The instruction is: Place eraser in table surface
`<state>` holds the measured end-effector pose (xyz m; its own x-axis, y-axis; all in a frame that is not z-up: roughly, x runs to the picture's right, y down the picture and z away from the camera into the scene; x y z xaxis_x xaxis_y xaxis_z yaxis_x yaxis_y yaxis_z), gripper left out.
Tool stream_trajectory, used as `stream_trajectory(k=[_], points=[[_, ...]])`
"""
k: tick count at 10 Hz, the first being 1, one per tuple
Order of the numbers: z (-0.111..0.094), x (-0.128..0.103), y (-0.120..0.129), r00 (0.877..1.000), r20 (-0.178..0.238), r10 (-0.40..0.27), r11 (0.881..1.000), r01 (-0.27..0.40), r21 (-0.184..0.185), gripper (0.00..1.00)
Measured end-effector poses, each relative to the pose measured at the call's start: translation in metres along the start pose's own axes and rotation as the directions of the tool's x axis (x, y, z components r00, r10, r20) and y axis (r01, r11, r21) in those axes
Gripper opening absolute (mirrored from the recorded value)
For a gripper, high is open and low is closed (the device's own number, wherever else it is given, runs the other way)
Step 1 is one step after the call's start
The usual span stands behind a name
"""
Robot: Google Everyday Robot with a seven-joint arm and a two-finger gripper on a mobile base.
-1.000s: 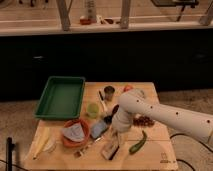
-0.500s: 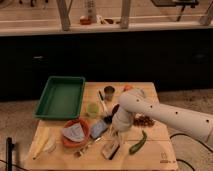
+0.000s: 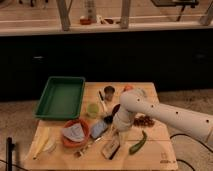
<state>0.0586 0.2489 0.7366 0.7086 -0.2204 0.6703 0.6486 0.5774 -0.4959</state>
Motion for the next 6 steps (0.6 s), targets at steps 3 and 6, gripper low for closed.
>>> stream_trajectory(k=[3,6], points=[[-0.0002,0.0024,-0.0011,1.0,0.0,0.002,1.0,-0.002,-0.002,0.47],[-0.0022,0.0055,-0.0023,1.0,-0.004,0.002,1.0,-0.002,-0.005,0.77]])
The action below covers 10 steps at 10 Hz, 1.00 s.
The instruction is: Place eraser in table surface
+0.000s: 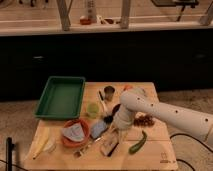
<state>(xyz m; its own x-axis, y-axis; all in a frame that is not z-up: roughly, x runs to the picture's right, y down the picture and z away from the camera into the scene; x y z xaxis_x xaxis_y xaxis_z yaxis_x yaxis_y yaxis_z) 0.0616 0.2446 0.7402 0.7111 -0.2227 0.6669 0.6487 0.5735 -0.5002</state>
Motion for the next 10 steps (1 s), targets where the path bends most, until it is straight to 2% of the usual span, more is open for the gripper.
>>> stream_trajectory(k=[1,10], points=[[-0.0003,0.0004,-0.0006,1.0,-0.001,-0.002,1.0,0.002,-0.002,0.8],[-0.007,0.0049,-0.0092,0.999,-0.003,-0.035,0.999,0.034,-0.03,0.8]])
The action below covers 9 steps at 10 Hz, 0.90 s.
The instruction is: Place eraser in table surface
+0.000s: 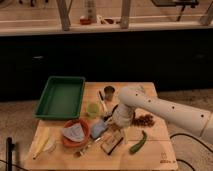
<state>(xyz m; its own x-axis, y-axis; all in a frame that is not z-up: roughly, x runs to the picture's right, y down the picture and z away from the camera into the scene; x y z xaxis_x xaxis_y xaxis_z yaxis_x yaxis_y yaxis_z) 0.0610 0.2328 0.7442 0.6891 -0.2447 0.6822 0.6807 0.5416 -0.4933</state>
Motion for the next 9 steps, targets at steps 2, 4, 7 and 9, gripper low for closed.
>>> stream_trajectory(k=[2,4,7,9], points=[[-0.0018,0.0013,-0.0016,1.0,0.001,-0.009,1.0,0.009,-0.007,0.8],[-0.0028,0.002,-0.0019,1.0,0.004,-0.016,1.0,0.016,-0.009,0.8],[-0.0031,0.0016,-0.0013,1.0,0.008,-0.027,1.0,0.028,-0.009,0.8],[-0.0044,0.0009,0.0006,0.999,0.015,-0.035,0.999,0.035,-0.002,0.8]])
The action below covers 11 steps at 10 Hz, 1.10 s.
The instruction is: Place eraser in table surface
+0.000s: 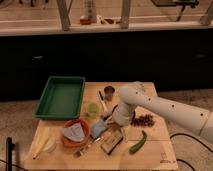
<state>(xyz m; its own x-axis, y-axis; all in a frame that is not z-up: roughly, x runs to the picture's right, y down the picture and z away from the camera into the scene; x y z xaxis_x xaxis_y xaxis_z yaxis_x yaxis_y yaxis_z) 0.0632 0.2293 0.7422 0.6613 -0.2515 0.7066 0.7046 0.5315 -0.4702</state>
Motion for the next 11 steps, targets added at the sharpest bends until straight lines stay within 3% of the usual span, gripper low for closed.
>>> stream_trajectory(k=[4,11], points=[[-0.0016,-0.0015,-0.0037,1.0,0.011,-0.009,1.0,0.009,0.014,0.8],[-0.001,-0.0037,-0.006,1.0,0.019,-0.013,1.0,0.013,0.002,0.8]])
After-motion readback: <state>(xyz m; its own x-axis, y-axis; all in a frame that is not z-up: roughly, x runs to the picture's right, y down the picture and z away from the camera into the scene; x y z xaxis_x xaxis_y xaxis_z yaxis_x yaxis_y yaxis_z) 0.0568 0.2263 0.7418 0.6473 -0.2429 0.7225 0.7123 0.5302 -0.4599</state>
